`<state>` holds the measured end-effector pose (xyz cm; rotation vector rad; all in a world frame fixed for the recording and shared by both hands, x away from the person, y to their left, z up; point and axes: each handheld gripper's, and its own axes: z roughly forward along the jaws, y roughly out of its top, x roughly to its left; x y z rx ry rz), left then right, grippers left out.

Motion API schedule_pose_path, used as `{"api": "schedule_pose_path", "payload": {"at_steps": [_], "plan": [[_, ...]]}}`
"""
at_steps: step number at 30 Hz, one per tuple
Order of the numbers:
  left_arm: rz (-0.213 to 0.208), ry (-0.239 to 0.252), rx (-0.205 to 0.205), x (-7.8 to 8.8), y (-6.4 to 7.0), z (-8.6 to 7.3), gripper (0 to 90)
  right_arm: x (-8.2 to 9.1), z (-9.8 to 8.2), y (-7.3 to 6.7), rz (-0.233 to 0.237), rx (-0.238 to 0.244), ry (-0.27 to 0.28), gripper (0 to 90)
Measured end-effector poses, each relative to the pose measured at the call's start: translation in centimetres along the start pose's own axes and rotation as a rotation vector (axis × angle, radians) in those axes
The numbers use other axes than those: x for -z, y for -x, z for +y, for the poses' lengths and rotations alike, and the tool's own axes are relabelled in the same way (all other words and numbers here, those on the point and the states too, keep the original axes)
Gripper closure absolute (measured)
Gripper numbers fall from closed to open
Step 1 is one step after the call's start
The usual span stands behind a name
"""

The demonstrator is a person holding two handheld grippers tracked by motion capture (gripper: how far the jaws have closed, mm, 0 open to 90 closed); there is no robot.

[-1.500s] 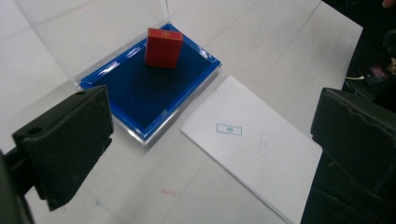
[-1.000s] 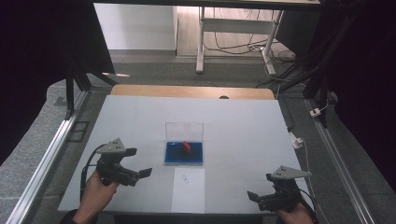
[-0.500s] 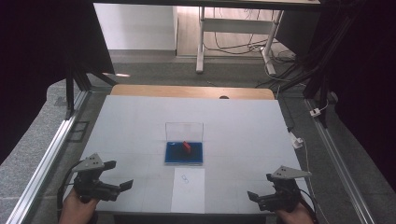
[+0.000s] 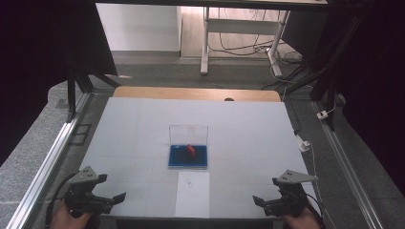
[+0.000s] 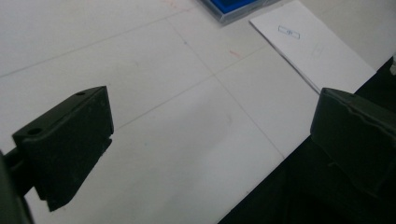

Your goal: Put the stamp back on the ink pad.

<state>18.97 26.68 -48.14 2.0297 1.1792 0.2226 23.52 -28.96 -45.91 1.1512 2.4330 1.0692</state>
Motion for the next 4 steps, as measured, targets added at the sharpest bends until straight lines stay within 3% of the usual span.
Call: {"api": "schedule_pose_path", "payload": {"at_steps": [4], "plan": [[0.004, -0.01, -0.001, -0.16, 0.09, 0.14, 0.3, -0.02, -0.03, 0.03, -0.001, 0.003, -0.002, 1.7]]}}
